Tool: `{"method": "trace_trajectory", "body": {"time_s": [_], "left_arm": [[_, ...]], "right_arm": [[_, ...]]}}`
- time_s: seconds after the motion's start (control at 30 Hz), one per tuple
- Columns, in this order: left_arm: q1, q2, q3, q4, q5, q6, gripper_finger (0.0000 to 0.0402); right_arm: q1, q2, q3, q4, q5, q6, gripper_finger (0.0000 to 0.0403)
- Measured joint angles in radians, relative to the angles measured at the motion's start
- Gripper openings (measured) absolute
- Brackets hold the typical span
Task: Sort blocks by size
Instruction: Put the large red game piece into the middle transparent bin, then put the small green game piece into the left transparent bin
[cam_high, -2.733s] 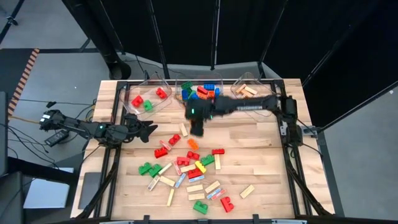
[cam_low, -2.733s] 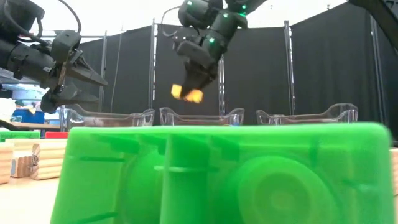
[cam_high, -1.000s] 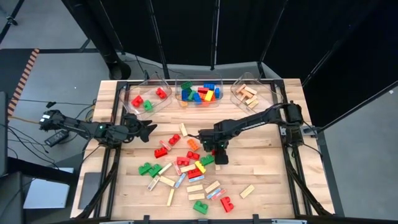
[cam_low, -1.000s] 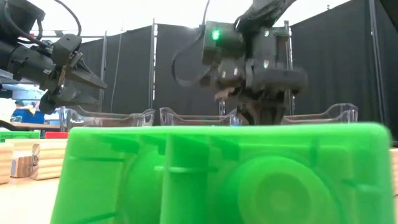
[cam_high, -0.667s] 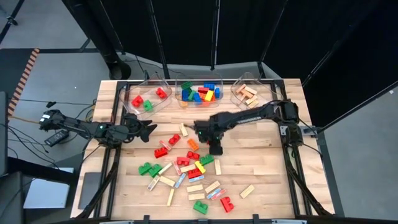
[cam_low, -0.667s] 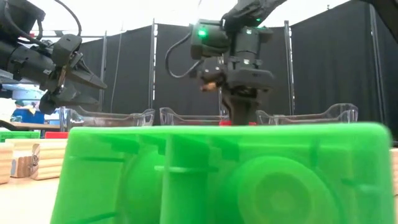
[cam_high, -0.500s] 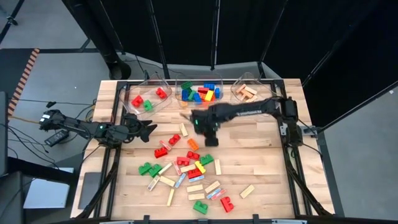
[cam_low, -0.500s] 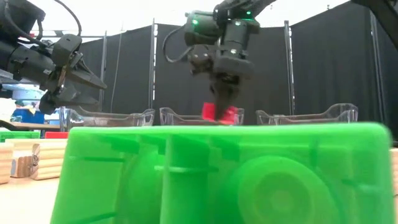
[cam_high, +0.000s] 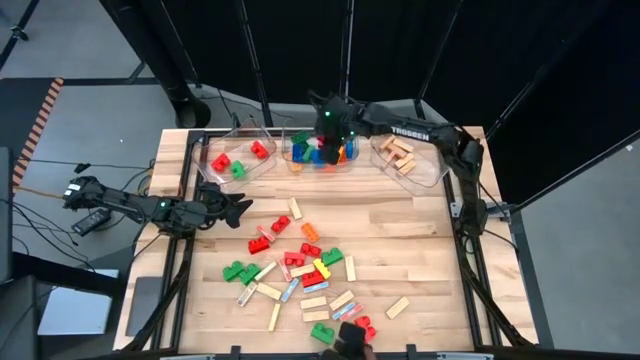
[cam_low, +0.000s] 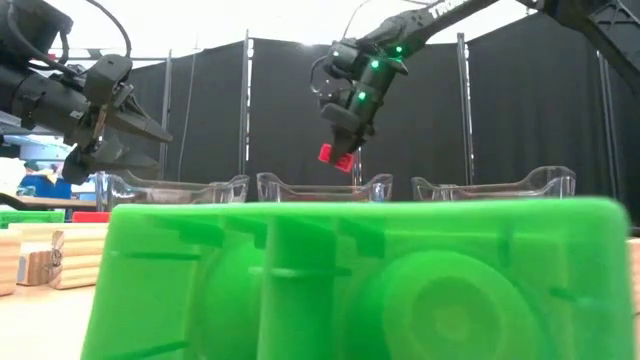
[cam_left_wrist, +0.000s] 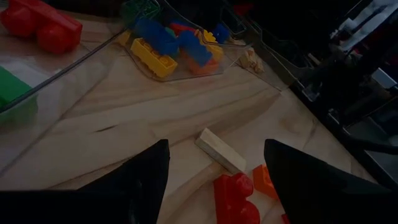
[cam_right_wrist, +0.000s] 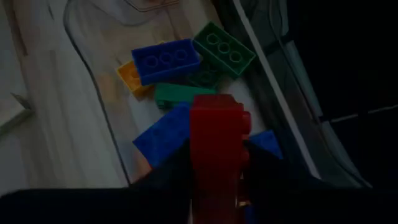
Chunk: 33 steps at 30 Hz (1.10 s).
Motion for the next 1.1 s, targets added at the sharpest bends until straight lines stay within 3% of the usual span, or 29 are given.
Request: {"method": "trace_trajectory", "body": {"time_s": [0.17, 0.3, 0.37, 0.47, 0.57, 0.7, 0.83, 1.1], "left_arm": [[0.000, 0.000, 0.000, 0.000, 0.000, 0.000, 0.0269], [0.000, 0.000, 0.000, 0.000, 0.000, 0.000, 0.0269], [0.000, 0.000, 0.000, 0.000, 0.000, 0.000, 0.0269], [0.000, 0.000, 0.000, 0.000, 0.000, 0.000, 0.0269], [0.000, 0.000, 0.000, -0.005, -0.003, 0.001, 0.0269], [0.000, 0.000, 0.000, -0.008, -0.017, 0.031, 0.0269], [0.000, 0.000, 0.000, -0.007, -0.020, 0.044, 0.0269], [0.000, 0.000, 0.000, -0.007, -0.019, 0.045, 0.0269]], "right_arm": [[0.003, 0.000, 0.000, -0.007, 0.020, -0.015, 0.0274], [0.025, 0.000, 0.000, -0.050, 0.017, 0.053, 0.0327], [0.047, 0.000, 0.000, -0.101, -0.080, 0.100, 0.0327], [0.117, 0.000, 0.000, -0.230, -0.307, 0.135, 0.0307], [0.239, -0.002, -0.025, -0.288, -0.418, 0.071, 0.0284], [0.419, 0.000, -0.070, -0.263, -0.399, -0.072, 0.0260], [0.540, 0.009, -0.137, -0.163, -0.265, -0.162, 0.0253], [0.607, 0.010, -0.227, 0.006, -0.238, -0.045, 0.0272]]}}
